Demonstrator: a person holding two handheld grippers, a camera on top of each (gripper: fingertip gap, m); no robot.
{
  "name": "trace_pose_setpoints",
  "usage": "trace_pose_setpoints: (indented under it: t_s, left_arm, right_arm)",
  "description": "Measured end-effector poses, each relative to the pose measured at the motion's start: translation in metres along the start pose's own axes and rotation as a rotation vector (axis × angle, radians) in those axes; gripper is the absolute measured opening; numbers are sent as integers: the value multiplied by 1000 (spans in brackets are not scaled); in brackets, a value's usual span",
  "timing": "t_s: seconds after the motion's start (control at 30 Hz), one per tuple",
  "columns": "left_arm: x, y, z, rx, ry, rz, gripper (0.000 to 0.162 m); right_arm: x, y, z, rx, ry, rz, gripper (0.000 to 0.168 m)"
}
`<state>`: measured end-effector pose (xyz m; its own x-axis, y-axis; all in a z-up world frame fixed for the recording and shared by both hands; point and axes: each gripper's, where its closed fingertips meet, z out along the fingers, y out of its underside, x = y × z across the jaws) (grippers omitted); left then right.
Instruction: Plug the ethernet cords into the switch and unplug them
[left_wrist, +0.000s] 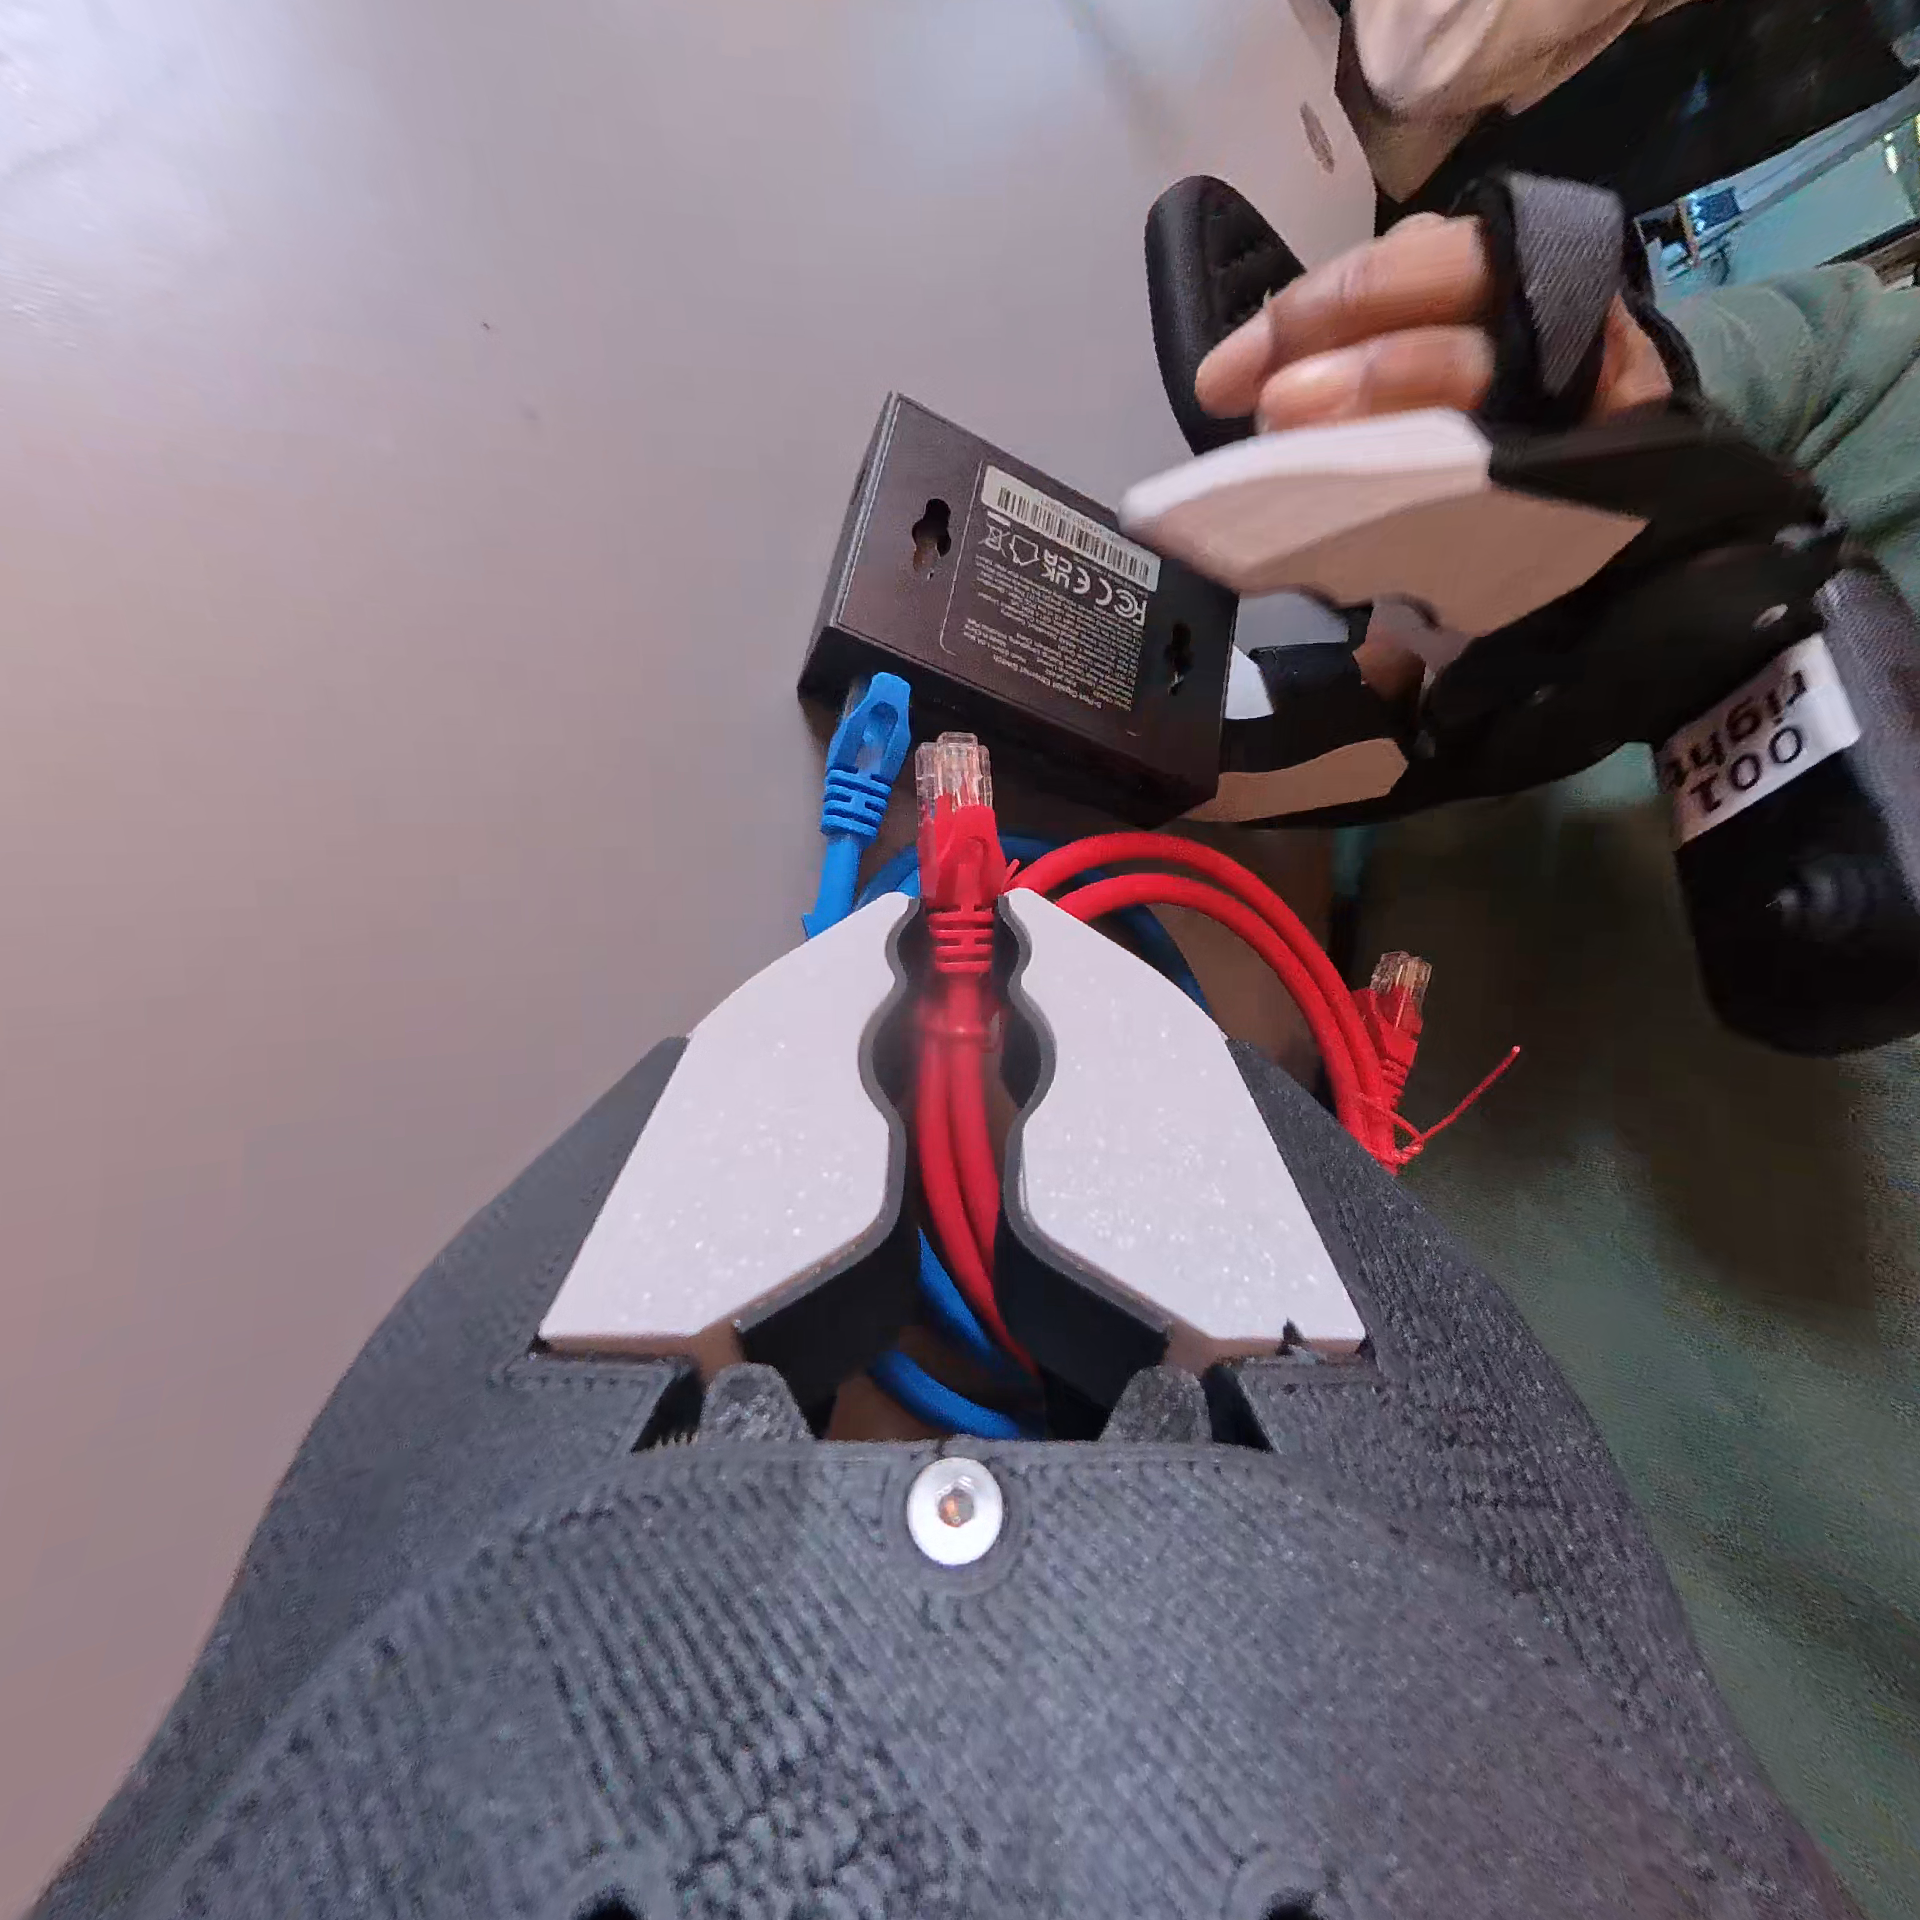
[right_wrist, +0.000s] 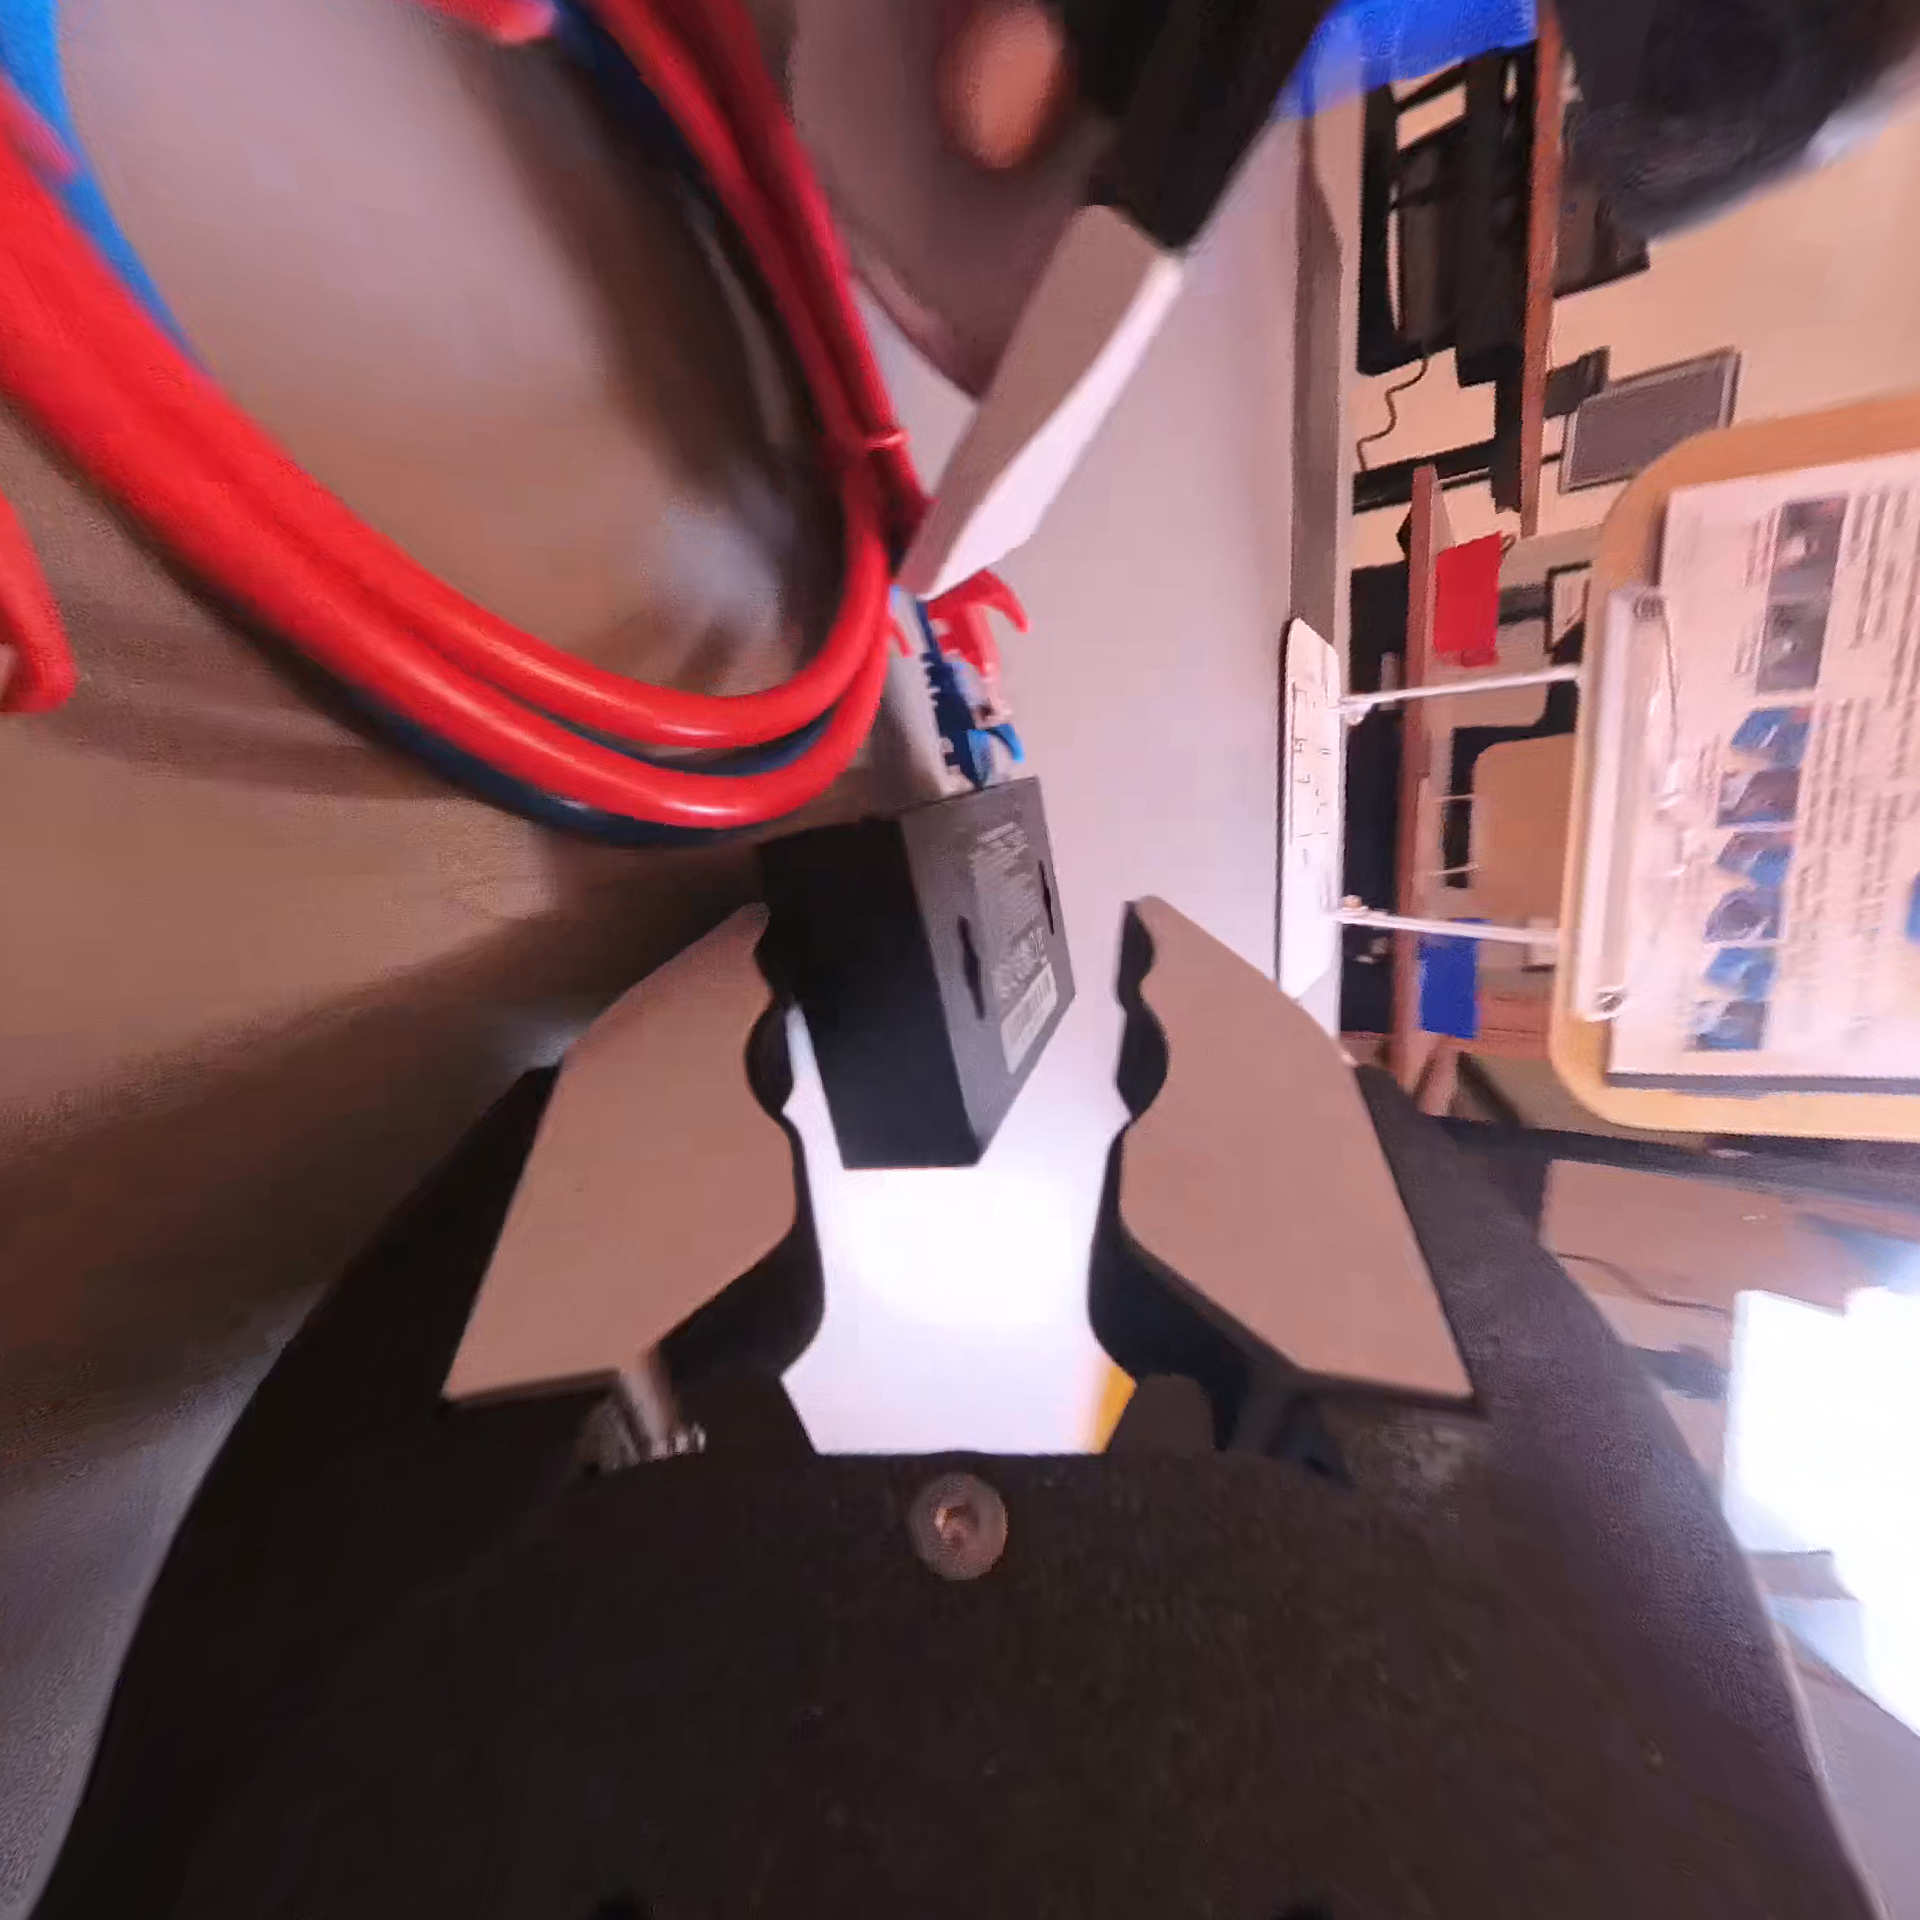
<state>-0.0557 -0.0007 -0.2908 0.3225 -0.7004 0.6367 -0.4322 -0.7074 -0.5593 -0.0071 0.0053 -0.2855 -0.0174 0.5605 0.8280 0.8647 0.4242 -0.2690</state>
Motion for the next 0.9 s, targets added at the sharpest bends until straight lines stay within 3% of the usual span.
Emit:
trace_pose_setpoints:
  t_s: [0.07,0.23,0.3,0.4,0.53,0.7,0.9]
  left_arm:
    - [0,1,0,-2,0,6,12]
    - [1,1,1,5,14,-6,12]
    - [0,1,1,-2,6,5,12]
    - [0,1,1,6,3,8,13]
    - [-1,0,1,5,19,1,12]
    - [0,-5,-8,28,33,-39,12]
    - [-15,-13,-23,-32,-114,-29,12]
  right_arm:
    - [3,9,8,-78,43,-107,49]
    - [21,17,35,-131,89,-260,45]
    - [28,17,51,-101,108,-335,36]
    - [42,20,72,-43,145,-436,35]
    - [46,12,80,134,140,-554,29]
    - [45,8,80,185,36,-540,27]
    - [37,0,70,144,-3,-467,28]
